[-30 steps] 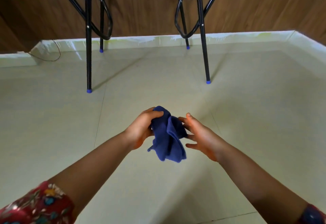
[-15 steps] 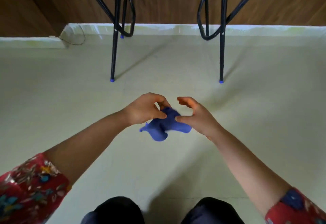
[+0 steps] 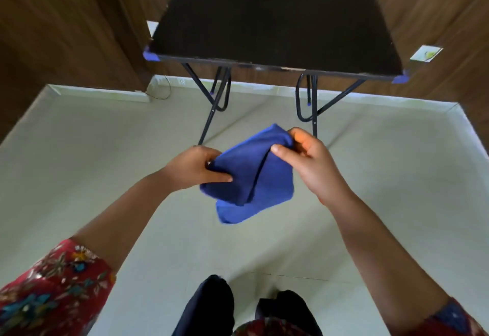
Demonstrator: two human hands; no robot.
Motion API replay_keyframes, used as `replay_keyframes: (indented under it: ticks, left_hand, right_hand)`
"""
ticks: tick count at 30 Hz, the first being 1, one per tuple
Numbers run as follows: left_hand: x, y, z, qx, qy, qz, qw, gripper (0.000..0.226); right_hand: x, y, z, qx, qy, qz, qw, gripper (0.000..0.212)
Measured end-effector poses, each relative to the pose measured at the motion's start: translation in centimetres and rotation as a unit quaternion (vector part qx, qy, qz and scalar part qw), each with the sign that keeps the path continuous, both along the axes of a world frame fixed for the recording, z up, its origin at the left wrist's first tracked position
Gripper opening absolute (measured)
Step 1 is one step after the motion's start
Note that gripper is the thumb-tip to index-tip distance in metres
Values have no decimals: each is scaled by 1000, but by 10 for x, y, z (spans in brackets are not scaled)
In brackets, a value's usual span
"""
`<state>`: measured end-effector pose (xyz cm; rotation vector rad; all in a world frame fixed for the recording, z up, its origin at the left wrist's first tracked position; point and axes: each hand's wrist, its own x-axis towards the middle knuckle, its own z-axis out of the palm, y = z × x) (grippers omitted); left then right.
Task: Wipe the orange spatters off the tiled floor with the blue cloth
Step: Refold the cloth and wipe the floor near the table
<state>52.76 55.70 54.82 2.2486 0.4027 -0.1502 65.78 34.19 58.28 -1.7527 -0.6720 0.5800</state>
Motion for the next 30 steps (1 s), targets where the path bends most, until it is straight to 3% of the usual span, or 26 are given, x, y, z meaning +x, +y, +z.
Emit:
replay_keyframes:
  ticks: [2,7,10,12,13,15,16,18,21,25,27,30]
  left_hand:
    - [-13,10,34,-14,-13,19,1000,45]
    - [-28,20,116,-218,-63,25,974,10]
    - [-20,26,151,-302,-114,57,945,31]
    - [-18,25,166,-415,-138,120,891,32]
    - [-20,24,168,-465,-116,141,866,44]
    - [-28,16,158,-503,-33,169,847,70]
    - [-35,12,147,-495,-12,176,851,69]
    - [-46,6,127,-440,-4,213,872,45]
    - [-53,6,116,-336,-2,313,888,20]
    - [-60,18,107,-320,-18,333,887,16]
    - [-61,25,98,-304,12,331,893,20]
    - [-65,34,87,-161,125,287,936,40]
  right_hand:
    - [-4,-8,38,-22,-10,-16,1000,25]
    - [-10,-19,101,-87,-9,-28,996,37]
    - [-2,-18,130,-33,62,-50,996,25]
    - [-2,-12,143,57,167,-65,982,24]
    - [-5,-7,145,84,229,-81,966,28]
    - [-13,1,129,45,320,-124,938,41]
    - [-23,2,112,0,342,-125,932,43]
    - [-43,3,83,-69,338,-108,932,31]
    - [-61,8,63,-49,325,-121,937,12]
    - [-71,21,52,53,326,-96,939,21]
    - [-82,30,41,-19,309,-88,947,23]
    - [-94,41,33,-97,272,-109,951,11]
